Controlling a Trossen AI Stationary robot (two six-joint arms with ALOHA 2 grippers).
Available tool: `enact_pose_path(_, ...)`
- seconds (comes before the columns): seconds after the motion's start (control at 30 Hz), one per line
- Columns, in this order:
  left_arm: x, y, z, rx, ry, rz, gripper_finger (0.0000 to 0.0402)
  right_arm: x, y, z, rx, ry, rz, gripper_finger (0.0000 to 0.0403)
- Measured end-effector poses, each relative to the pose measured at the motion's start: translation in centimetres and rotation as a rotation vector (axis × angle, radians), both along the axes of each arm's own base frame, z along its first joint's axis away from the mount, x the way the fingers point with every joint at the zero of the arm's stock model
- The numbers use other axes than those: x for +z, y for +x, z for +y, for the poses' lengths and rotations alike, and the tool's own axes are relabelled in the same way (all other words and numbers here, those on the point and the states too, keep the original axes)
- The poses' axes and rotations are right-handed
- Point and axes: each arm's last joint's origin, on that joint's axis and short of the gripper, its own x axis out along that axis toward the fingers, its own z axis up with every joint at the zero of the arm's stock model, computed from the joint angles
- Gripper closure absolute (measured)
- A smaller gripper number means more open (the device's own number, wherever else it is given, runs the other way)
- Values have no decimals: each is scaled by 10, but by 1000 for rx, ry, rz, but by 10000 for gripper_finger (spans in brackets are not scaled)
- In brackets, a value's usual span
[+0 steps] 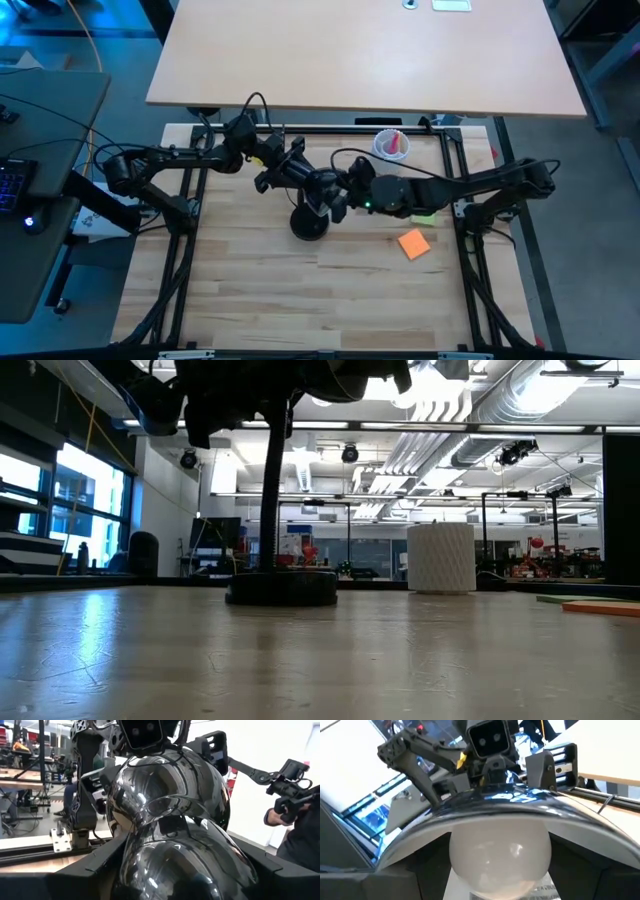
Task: Screw lightbulb
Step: Insert the lightbulb into the desk lamp
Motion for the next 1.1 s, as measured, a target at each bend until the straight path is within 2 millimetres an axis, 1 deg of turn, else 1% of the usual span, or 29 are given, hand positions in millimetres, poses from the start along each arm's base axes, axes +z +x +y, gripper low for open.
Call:
enact_pose_path(0.2,0,0,0,15,-8,8,135,-2,-1,-2,1,-50,54,120)
enact_pose_path(0.47,0,0,0,9,-10,12,135,-3,-2,-2,-20,-79,73,120)
enact_pose_path(0.7,0,-3,2,-83,-2,26,135,-6,-3,13,-10,-170,114,120)
enact_pose_path(0.8,0,-5,2,-116,3,29,135,-4,-3,20,16,-200,99,120)
enact_pose_path(1.1,0,-6,3,-138,-7,42,132,-4,-5,25,22,-253,124,121)
